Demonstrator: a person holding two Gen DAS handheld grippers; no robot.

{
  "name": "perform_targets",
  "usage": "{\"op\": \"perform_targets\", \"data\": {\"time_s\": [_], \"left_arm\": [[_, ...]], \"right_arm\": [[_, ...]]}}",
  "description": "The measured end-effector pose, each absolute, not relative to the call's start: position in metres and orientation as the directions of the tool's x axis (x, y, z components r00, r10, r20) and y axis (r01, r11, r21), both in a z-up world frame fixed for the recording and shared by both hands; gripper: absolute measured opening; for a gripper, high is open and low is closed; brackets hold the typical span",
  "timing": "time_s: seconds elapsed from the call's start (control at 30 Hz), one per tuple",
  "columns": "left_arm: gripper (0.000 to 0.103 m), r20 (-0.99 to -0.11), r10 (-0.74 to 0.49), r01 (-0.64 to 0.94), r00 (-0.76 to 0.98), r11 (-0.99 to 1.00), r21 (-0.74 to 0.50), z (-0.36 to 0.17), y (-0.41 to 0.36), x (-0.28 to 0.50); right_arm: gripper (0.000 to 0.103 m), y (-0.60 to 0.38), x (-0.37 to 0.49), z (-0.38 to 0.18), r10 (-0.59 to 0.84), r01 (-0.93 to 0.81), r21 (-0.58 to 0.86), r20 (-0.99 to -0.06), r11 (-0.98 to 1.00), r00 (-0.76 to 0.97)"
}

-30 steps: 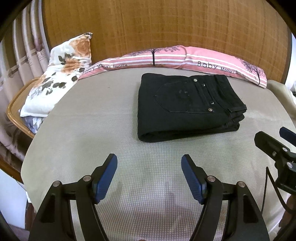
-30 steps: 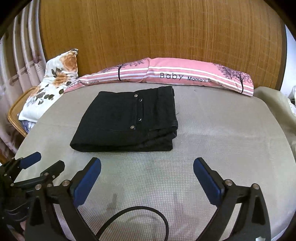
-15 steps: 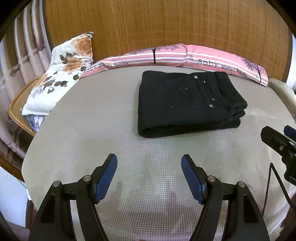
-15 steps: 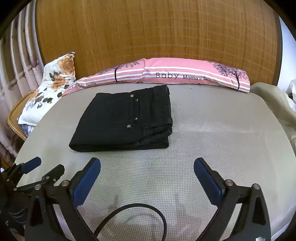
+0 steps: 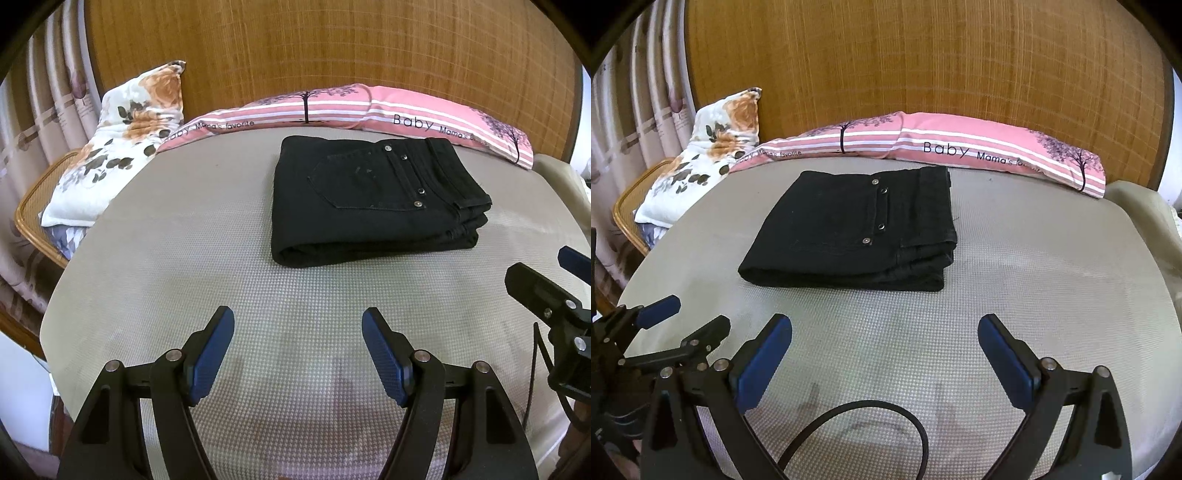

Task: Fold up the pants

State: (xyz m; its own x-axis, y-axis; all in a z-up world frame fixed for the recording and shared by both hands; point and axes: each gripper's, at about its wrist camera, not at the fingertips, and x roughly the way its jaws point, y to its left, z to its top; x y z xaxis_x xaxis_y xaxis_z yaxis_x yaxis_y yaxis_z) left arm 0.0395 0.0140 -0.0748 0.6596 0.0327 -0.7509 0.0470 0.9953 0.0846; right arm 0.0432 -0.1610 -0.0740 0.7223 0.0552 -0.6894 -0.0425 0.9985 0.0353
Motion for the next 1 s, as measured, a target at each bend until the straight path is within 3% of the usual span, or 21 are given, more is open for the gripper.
{"op": "perform_targets", "data": {"time_s": [1.0], "left_arm": [[0.072,-0.746,0.036,0.041,0.665,0.996,0.084,-0.0730,0.0136,0.0368]], "right_arm": [[0.100,-0.1602,0.0477,-0.0799,0.071,-0.058,0.042,-0.704,0.997,0.707]]}}
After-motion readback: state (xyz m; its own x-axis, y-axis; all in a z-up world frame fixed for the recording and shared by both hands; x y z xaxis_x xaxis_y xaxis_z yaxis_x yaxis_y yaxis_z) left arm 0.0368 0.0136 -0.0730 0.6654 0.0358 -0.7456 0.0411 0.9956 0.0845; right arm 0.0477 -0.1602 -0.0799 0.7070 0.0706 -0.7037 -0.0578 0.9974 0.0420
